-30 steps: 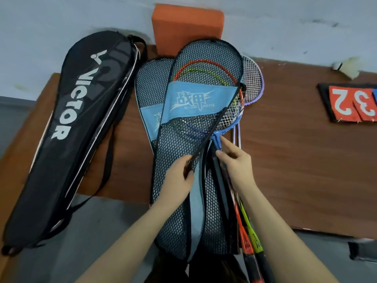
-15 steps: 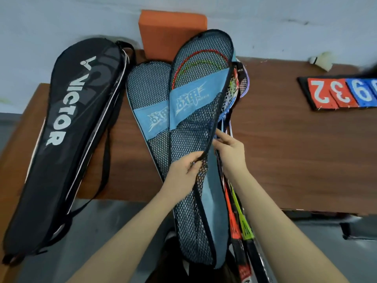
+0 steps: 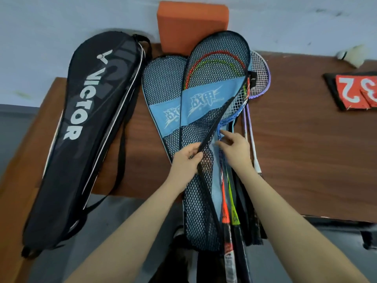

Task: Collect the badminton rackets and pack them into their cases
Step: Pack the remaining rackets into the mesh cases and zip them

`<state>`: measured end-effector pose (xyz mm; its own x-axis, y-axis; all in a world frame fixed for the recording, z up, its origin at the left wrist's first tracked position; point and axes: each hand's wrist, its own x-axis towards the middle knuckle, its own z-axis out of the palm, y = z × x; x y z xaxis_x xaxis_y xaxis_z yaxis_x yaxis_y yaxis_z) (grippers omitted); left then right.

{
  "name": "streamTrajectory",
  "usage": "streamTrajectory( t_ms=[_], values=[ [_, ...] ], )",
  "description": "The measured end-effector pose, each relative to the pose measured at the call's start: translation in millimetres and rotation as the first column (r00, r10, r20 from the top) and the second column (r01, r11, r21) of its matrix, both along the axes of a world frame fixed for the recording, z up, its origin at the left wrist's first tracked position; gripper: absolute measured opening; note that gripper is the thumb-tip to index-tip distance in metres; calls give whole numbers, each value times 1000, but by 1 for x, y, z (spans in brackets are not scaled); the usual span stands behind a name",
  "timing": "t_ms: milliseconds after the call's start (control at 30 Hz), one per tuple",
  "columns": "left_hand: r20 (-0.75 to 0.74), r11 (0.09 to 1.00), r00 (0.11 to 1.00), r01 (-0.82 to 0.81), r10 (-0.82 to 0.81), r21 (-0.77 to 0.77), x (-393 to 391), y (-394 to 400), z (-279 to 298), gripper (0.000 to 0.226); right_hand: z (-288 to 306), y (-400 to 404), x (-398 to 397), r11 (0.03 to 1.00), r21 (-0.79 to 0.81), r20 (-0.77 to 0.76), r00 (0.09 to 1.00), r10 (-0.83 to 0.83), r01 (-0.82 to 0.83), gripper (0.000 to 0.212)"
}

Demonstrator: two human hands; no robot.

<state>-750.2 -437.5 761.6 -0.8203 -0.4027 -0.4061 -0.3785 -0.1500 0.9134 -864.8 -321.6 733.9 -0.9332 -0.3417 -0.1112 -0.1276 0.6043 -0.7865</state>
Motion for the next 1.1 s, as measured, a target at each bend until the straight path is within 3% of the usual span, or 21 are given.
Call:
streamTrajectory(
  t_ms=[67, 167, 267, 367, 500, 667, 767, 900, 1100],
  values=[
    [-13, 1000, 1000, 13, -13, -16, -3, 1, -2, 26, 6, 15, 4, 998, 63, -74, 997, 34, -29, 37],
    [-14, 996, 999, 52, -53, -69, -4, 6, -6, 28, 15, 47, 29, 995, 81, -61, 997, -45, 50, 34],
    [23, 971, 990, 139, -137, -197, 3, 12, -12, 43, 17, 75, 66, 983, 164, -60, 996, -70, 79, 29],
    [15, 952, 978, 206, -208, -225, 23, 26, -16, 59, 15, 90, 100, 966, 244, -73, 995, -66, 82, 29],
    [42, 922, 978, 207, -205, -326, 59, 46, -29, 75, 6, 89, 132, 905, 422, -127, 992, -1, 55, 36],
    [89, 922, 965, 262, -247, -286, 84, 69, -37, 86, 5, 78, 133, 844, 525, -139, 990, -39, 107, 35],
    [117, 916, 958, 284, -261, -283, 84, 73, -36, 85, 5, 76, 127, 810, 579, -109, 993, -40, 96, 23],
    [72, 944, 966, 257, -247, -205, 84, 68, -25, 78, 3, 77, 120, 853, 512, -64, 995, -74, 97, 14],
    [-65, 995, 997, 39, -45, -95, 92, 61, -3, 62, 19, 100, 125, 985, 119, 59, 990, -130, 123, 14]
  ],
)
